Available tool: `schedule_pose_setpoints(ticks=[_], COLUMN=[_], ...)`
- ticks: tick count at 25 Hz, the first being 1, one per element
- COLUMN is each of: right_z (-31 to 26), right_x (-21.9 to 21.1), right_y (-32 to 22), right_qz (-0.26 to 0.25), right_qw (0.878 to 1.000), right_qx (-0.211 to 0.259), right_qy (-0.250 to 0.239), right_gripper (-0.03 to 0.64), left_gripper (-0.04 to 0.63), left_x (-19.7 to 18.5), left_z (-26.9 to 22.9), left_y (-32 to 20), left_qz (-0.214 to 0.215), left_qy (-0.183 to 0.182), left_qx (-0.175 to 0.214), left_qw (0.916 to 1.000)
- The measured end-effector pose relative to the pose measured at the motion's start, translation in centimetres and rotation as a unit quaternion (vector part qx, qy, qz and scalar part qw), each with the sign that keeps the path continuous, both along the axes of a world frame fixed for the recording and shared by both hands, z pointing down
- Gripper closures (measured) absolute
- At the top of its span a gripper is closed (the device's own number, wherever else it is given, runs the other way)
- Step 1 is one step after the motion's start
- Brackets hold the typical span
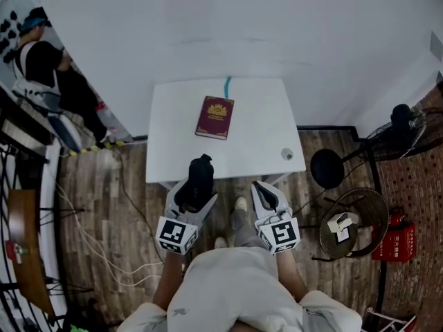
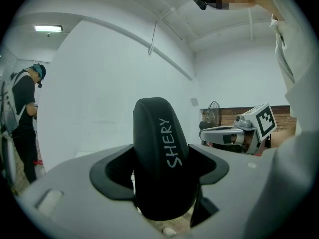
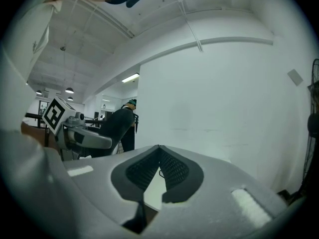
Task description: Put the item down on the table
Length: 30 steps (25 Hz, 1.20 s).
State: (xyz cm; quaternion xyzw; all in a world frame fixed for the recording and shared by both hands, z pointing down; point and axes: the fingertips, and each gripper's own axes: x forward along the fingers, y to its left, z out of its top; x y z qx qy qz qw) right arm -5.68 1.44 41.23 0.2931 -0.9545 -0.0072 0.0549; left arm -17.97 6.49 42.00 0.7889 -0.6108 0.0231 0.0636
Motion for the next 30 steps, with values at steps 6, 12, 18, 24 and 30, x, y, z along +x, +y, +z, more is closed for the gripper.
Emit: schedule_pose_setpoints(ticks=[6,12,18,24,30], right_z=[-0.2,-0.7,-1.1,-0.9,0.3], right_x=[-1.6,-3.0,-3.5,-3.3,-3.6], right_y=[-3.8,-9.0,-13.9,-18.7,-23.1], right_qz=[-0.013,-0.027,-0.040,-0.049,-0.056], right_qw=[1.000,1.000,0.999,0.998,0.997], right_qx=[0.000,0.000,-0.006,-0.017,-0.039], right_qy=[-0.001,-0.012,-0.015,-0.018,-0.019], right_gripper=[0.612,0.613,0.612,0.613,0.614], left_gripper=[0.241,0.241,0.241,0.241,0.241], left_x=[-1.3,-2.2,-2.1,-1.9,-2.1], left_z=[-0.2,-0.4,-0.8,-0.6,0.4], left_y=[-3.7,-8.4,-13.5,-17.9,-21.7], left_qz=[-0.009,-0.021,-0.026,-0.035,-0.046], left_qy=[-0.005,-0.012,-0.017,-0.023,-0.025], left_qx=[0.000,-0.005,-0.010,-0.026,-0.049], left_qw=[0.9999,0.9997,0.9995,0.9988,0.9974])
